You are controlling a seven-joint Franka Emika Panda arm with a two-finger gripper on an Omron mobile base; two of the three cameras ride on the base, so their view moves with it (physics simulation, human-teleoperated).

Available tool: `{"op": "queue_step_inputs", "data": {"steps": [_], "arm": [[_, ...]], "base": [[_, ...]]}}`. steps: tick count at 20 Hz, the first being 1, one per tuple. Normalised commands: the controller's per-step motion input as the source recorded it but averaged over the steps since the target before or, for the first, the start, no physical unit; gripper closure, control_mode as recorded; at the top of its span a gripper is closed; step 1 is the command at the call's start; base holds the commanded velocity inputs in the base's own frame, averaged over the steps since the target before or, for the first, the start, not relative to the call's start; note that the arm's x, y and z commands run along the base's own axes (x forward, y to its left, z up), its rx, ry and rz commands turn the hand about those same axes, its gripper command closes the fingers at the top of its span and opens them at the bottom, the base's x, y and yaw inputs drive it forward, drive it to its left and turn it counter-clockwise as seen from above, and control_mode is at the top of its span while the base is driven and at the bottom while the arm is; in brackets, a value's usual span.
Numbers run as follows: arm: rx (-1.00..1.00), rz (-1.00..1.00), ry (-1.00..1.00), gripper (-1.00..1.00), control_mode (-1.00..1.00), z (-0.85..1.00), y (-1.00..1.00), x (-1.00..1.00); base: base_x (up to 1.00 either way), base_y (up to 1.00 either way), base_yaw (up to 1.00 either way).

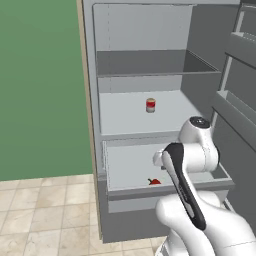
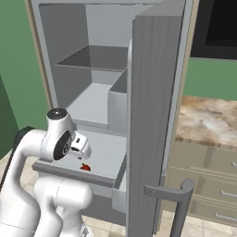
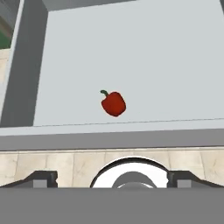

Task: Place the bell pepper and potato inside the fridge drawer. Close the drawer after placing the vegetables.

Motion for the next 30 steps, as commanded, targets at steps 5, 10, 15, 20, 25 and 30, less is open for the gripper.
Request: {"op": "queue_step_inputs", "data": {"steps": [5,10,15,20,25,30], "arm": [[0.07,0.00,-0.07,-1.00,-1.00,0.07,-0.16,-0.03],[0.00,0.00,0.01,-1.00,-1.00,-0.01,0.00,0.00],[0.00,0.00,0.00,-1.00,1.00,0.00,0.00,0.00],[0.00,0.00,0.00,-1.00,1.00,0.00,0.00,0.00],[0.00,0.00,0.00,-1.00,1.00,0.00,0.00,0.00],[0.00,0.00,0.00,-1.00,1.00,0.00,0.00,0.00]], "base": [[0.00,0.00,0.00],[0.00,0.00,0.00],[-0.73,0.03,0.00],[-1.00,0.22,-0.05],[-1.00,0.25,-0.28],[-0.84,0.06,-0.47]]}}
